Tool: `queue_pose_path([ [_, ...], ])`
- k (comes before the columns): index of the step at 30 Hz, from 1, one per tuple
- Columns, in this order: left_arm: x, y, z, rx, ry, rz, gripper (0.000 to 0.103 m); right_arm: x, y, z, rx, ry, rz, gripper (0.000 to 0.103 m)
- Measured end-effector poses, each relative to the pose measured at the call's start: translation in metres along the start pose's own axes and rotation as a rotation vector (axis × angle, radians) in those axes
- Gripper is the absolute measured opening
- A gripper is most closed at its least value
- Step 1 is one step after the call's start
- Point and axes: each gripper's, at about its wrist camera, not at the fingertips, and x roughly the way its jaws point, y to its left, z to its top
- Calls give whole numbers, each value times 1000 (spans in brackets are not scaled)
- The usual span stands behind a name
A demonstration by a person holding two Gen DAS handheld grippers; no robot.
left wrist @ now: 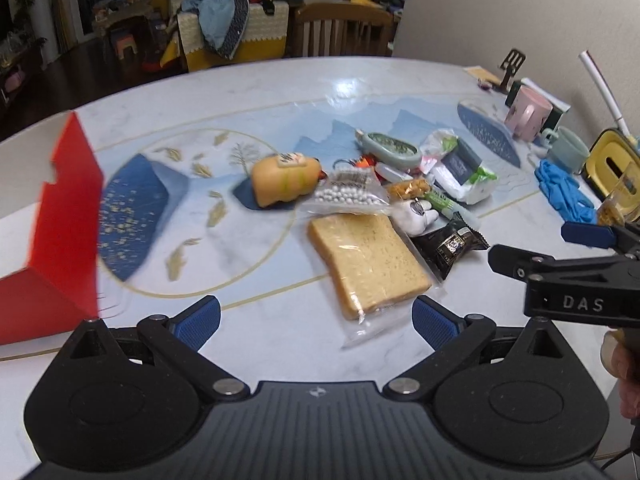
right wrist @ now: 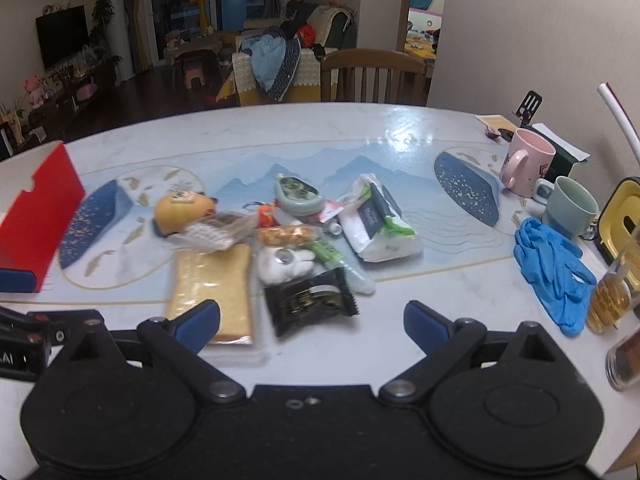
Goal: Organize objects
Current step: 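Move both tools toward the bagged bread and black snack packet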
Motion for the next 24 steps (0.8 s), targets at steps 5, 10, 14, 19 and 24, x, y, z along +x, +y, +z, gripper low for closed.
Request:
queue_pose_path([
  [5, 30, -17, 13, 12, 24, 20, 103, 31, -17, 9, 18, 43, 5, 98],
  [10, 56, -32, 25, 5, 50, 28, 103, 53, -32, 22, 70, 72, 6, 98],
  [14, 71, -45, 31, 13, 67, 46, 103, 67, -38, 27, 101, 94, 11, 98],
  [19, 88, -54, 38, 3, 91, 53, 103, 83, -36, 30, 114, 125, 7, 98],
  [24, 104, -56, 37, -2, 132, 87, 103, 100, -35, 30, 131, 166, -10, 98],
])
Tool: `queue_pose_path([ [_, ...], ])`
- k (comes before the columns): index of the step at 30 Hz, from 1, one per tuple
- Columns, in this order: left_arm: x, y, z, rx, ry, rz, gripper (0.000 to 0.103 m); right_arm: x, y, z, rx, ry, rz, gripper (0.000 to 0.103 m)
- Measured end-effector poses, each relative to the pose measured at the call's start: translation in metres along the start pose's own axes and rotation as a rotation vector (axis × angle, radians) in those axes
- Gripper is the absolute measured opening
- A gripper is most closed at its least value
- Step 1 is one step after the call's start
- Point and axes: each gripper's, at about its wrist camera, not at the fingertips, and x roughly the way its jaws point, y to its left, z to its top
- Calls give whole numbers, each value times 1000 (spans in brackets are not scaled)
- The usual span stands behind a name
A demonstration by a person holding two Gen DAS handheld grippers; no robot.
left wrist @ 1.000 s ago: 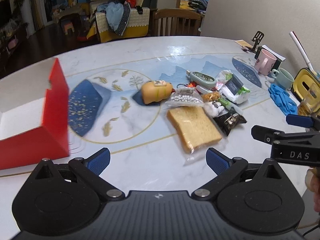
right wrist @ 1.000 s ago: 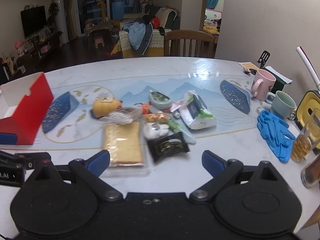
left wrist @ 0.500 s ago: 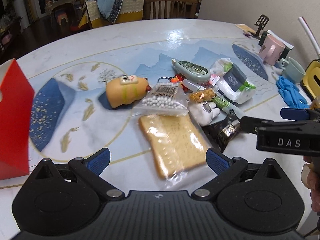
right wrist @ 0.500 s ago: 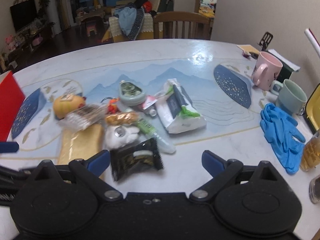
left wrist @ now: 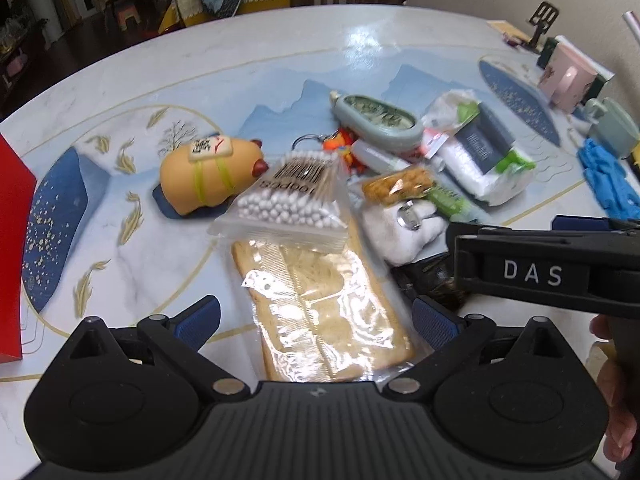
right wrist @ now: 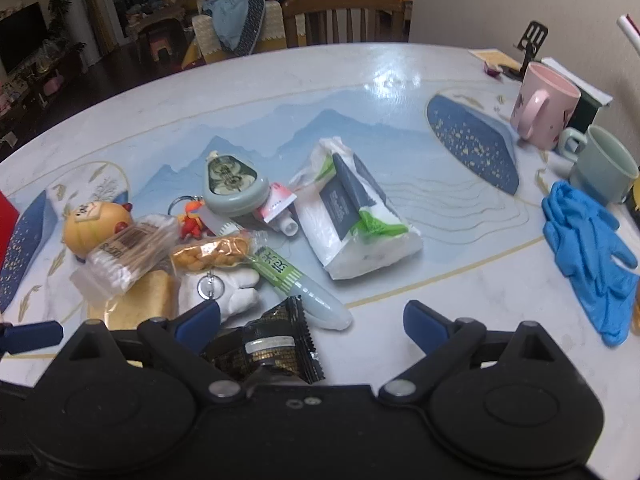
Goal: Organize objects
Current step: 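Move both tools toward the bagged bread and black snack packet, then grasp the bagged bread with the left tool while the right tool grasps the black snack packet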
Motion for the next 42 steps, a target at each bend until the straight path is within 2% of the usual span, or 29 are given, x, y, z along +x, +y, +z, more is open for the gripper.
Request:
queue_pose_path([
  [13, 11, 12, -5, -20, 22, -15, 103, 14, 9, -12, -30, 51, 16, 98],
  [21, 13, 25, -10, -31, 38, -72, 103, 15, 4, -16, -3, 99, 80, 90],
  [29, 9, 37, -20, -31, 50, -112, 103, 4, -3, -24, -35, 99, 124, 73],
  [30, 8, 38, -22, -30, 51, -114, 101, 3, -3, -25, -41, 99, 128, 72],
  [31, 7, 39, -23, -29, 51, -117, 100, 1, -3, -26, -50, 95, 132, 66],
  [34, 1, 42, -25, -28, 49, -136, 88, -1, -4, -28, -65, 89, 150, 55],
  [35, -1, 43, -26, -30, 49, -145, 82, -3, -4, -29, -67, 86, 161, 48],
  [36, -3, 45, -27, -31, 51, -145, 80, -3, -5, -30, -68, 84, 173, 43],
  [42, -15, 50, -35, -14, 43, -115, 77, -11, -7, -34, -84, 69, 176, 37],
])
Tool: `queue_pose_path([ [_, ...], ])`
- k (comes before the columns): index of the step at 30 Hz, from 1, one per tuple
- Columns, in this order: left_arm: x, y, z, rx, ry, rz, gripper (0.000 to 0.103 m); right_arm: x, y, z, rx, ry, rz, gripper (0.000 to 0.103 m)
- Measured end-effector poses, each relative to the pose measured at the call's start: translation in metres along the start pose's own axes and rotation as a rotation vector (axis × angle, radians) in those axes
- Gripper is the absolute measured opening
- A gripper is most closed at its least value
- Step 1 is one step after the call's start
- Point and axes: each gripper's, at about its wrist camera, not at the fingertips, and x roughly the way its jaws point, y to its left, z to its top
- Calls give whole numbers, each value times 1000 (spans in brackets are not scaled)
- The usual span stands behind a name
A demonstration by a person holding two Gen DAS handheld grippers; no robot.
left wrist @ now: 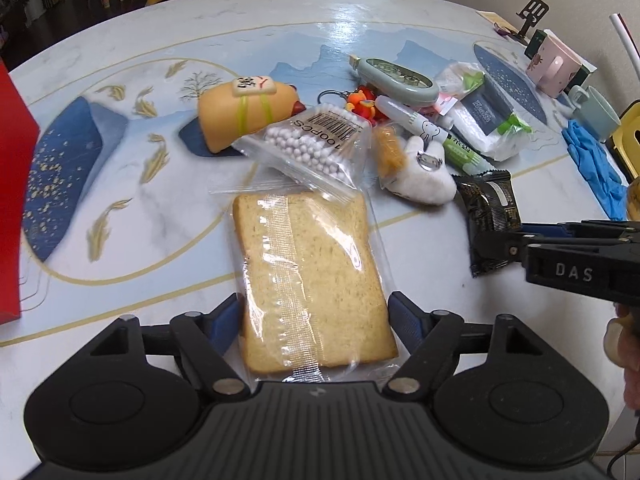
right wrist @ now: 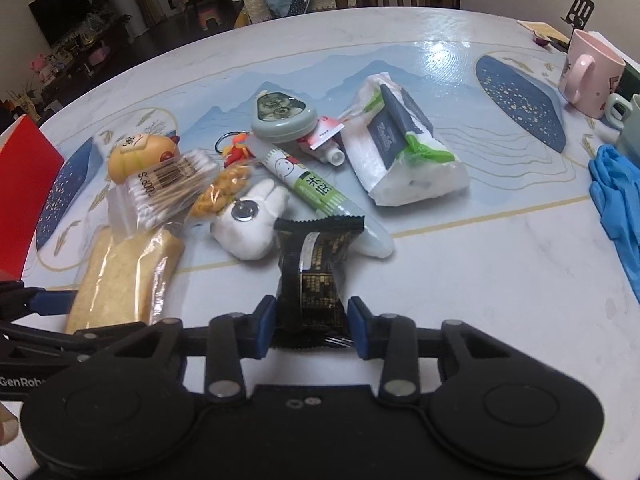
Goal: Organize objects
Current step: 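Grasp the bagged bread with the left tool while the right tool grasps the black snack packet, then carry the bread with the left tool into the red box while the right tool drops the snack packet there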
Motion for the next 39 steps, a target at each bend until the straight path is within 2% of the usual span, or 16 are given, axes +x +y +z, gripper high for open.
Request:
queue_pose_path([
  [5, -15, 15, -9, -53, -2, -26, 69, -11, -2, -9, -5, 6, 18, 35],
  [9, -25, 26, -19, -75, -4, -8, 68, -22, 0, -17, -11, 6, 36, 33],
  [15, -42, 45, -34, -137, -19, -20, 66, -37, 14, -26, -48, 9, 70, 31],
  [22, -70, 69, -45, -170, -69, -34, 65, -57, 49, -27, -118, -23, 113, 31],
  [30, -99, 106, -55, -212, -114, -95, 63, -75, 99, -19, -182, -47, 135, 31],
  [39, -152, 146, -47, -216, -217, -151, 62, -93, 159, 0, -234, -87, 160, 31],
])
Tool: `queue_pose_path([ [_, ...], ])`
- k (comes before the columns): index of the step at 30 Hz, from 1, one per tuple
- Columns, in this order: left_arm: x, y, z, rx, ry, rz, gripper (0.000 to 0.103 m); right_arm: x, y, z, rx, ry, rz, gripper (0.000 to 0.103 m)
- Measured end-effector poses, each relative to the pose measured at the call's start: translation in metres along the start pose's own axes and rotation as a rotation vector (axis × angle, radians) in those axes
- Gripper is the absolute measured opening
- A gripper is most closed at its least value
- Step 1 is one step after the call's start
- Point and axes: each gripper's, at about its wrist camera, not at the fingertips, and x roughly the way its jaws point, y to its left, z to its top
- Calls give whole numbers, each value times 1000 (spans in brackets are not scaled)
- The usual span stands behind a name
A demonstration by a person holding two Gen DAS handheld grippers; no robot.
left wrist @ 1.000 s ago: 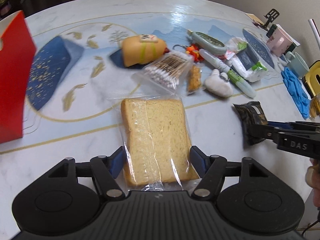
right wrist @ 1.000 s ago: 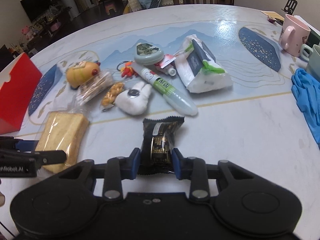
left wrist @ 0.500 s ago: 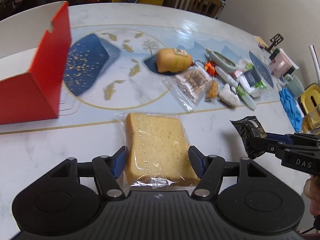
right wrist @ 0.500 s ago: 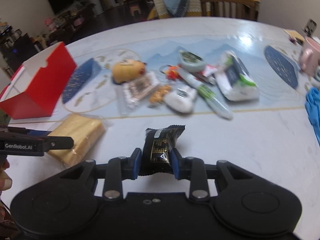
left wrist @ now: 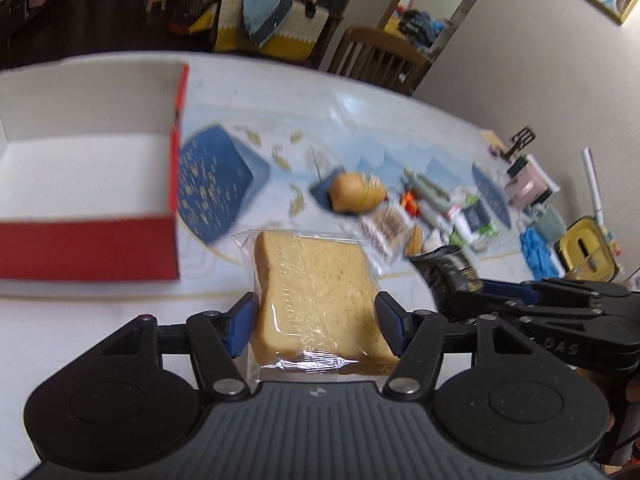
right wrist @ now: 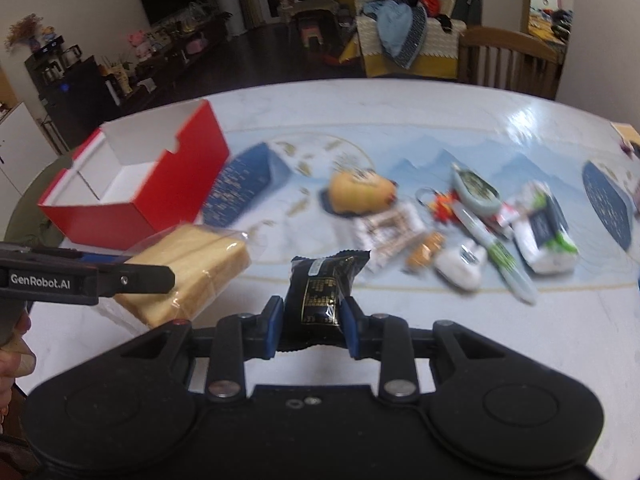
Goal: Organize objects
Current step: 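Carry the bread with the left tool into the red box while the right tool drops the snack packet there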
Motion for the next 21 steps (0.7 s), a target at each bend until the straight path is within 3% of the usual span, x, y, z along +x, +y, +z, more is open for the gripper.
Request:
queue_pose_path([
  [9, -51, 41, 38, 14, -117, 9, 62, 3, 65, 49, -87, -63, 39, 31],
  [16, -66, 84, 62, 21, -162, 81, 62, 26, 114, 84, -151, -77, 69, 31],
  [21, -63, 124, 72, 18, -154, 145, 61, 57, 145, 99, -173, -40, 88, 31],
])
